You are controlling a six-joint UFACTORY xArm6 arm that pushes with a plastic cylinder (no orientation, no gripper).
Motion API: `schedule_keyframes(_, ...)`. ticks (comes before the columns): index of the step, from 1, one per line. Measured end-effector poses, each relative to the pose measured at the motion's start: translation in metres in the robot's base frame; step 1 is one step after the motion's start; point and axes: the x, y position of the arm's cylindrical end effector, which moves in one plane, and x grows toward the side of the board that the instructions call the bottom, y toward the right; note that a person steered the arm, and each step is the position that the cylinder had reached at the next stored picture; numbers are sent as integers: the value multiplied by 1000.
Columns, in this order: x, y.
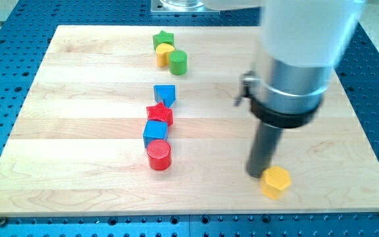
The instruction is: Move the hexagon to the bottom right
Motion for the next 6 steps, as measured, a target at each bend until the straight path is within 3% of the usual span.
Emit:
schedule_keyframes(1, -7, 0)
schedule_keyframes(2, 13, -23)
schedule_keyframes(3, 51, -1)
schedule_keyframes(6, 18, 50)
